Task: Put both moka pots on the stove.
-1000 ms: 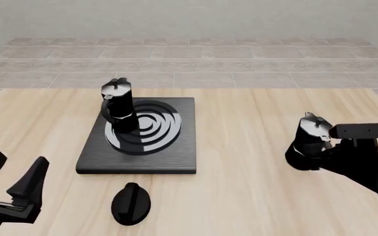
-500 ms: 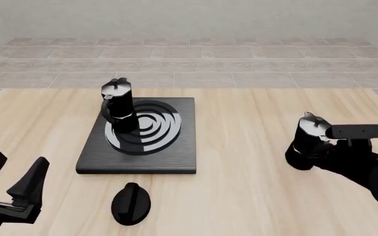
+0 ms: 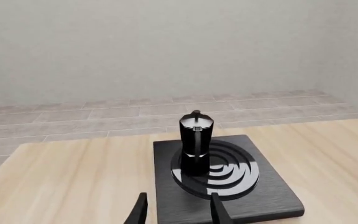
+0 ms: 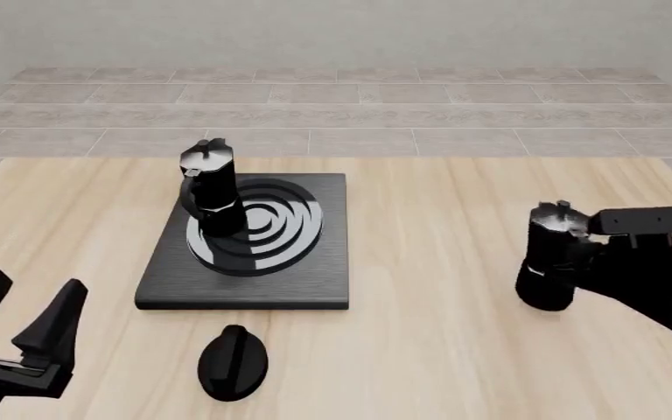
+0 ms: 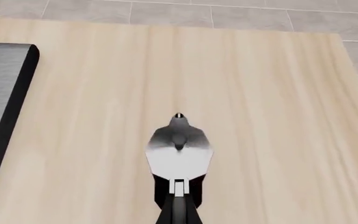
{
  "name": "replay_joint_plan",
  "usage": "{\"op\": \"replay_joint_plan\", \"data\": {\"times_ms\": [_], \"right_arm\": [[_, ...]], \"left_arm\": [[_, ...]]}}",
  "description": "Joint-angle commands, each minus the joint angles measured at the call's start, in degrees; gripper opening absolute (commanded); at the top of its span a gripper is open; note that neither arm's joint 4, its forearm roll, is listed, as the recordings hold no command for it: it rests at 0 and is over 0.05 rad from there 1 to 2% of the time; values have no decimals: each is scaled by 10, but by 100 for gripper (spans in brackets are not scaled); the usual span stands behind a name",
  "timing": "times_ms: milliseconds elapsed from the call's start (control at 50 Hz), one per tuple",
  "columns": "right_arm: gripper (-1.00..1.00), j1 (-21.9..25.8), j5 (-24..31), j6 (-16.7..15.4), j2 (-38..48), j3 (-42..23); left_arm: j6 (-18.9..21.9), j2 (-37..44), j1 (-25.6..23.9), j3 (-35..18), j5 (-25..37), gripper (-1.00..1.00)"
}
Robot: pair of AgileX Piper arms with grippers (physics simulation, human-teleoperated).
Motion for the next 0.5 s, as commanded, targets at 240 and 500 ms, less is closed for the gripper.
{"op": "replay_joint_plan", "data": {"times_ms": [240,500], "right_arm": [[-100,15,93,-15,-138,-56],[-100,32,158,-20,-201,-72]], "left_arm": [[0,1,-1,1,-2,100],[0,2,-2,1,-2,100]]}}
